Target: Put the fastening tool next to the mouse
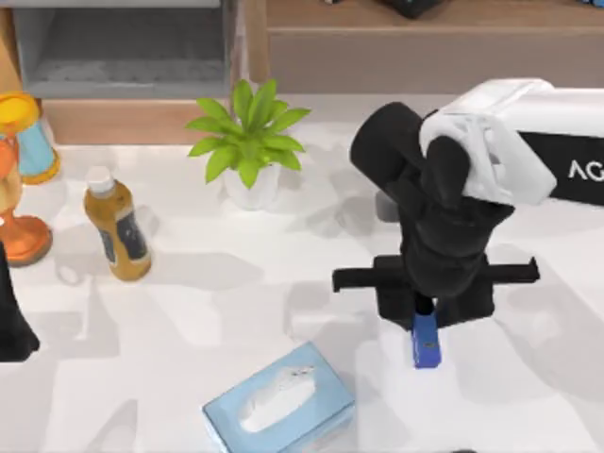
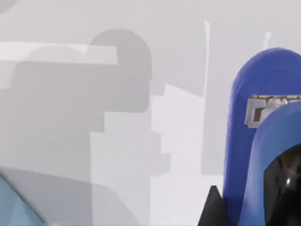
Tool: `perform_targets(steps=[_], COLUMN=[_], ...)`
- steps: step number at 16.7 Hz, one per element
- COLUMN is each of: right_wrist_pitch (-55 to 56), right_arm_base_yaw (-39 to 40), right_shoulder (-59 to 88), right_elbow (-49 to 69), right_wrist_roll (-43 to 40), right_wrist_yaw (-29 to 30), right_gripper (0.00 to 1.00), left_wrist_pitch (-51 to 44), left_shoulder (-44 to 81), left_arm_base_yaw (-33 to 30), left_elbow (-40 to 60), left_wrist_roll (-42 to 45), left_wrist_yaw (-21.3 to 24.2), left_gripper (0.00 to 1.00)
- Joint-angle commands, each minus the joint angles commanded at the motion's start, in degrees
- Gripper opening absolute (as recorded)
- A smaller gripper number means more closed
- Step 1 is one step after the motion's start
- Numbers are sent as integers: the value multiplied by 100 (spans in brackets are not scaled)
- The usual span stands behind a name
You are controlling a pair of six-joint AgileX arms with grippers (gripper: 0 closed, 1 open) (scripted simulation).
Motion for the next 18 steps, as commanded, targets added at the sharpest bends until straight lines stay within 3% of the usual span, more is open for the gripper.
perform_targets(steps=[14,18], right_wrist_pitch=[491,491], right_arm_base_yaw=[-119,-119], right_shoulder=[273,273], right_elbow=[-239,-239], right_wrist_roll=[126,126], right_wrist_yaw=[42,42], right_gripper=[0,30], left_wrist_pitch=[0,0], left_shoulder=[0,0], left_arm_base_yaw=[0,0], left_elbow=[0,0], left_wrist_roll=[0,0], left_wrist_yaw=[0,0], left_gripper=[100,100])
